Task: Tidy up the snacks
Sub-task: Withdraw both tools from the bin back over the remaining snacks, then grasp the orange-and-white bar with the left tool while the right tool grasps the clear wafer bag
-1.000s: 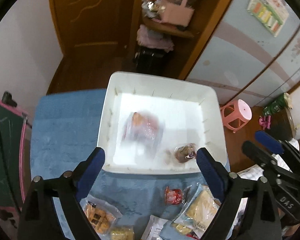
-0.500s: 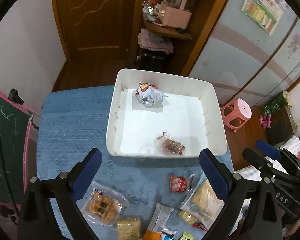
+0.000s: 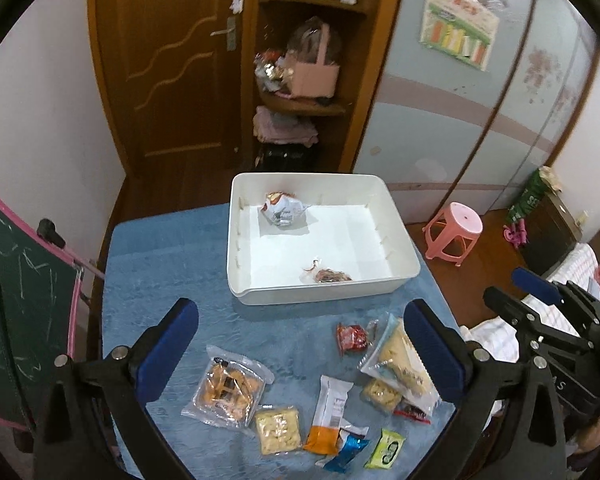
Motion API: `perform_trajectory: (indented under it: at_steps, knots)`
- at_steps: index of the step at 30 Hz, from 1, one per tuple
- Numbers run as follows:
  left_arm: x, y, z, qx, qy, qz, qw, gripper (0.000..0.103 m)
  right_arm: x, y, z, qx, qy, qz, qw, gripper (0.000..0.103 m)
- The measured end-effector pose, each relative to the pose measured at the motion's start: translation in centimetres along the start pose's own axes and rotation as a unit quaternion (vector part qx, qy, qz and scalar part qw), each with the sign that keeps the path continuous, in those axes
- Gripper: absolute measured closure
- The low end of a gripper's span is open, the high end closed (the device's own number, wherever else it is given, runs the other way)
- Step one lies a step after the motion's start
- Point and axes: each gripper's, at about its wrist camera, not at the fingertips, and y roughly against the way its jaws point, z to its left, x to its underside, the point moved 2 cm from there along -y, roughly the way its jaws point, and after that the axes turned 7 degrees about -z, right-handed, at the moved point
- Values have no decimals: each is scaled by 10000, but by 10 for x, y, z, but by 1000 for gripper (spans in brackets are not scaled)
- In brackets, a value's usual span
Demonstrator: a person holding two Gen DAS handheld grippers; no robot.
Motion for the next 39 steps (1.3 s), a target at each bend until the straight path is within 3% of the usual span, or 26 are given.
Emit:
perform_trajectory:
  at_steps: [9,15,19,26,33,39]
  knots:
    - [41,24,-1,150,-152,-299,9993,1,34,41,7,96,-242,-517,9983,49]
    - [68,22,-6,308,-218,-211,9991,1,51,54,10,351,-251,-527,9977,49]
    - [82,14,-15,276,-470,-108,9985,1,63,51,11,565,-61,-268,9980,49]
    - [111,-13,-26,380,-725,444,9957,1,88,37,12,605,93,48,9981,49]
    - [133,-37,-34,454,-790,888,9919,1,118,5,12,531,289,656,9960,49]
    - [155,-70,-29,272,-740,1395,9871,4,134,-19,5,363,225,974,9943,49]
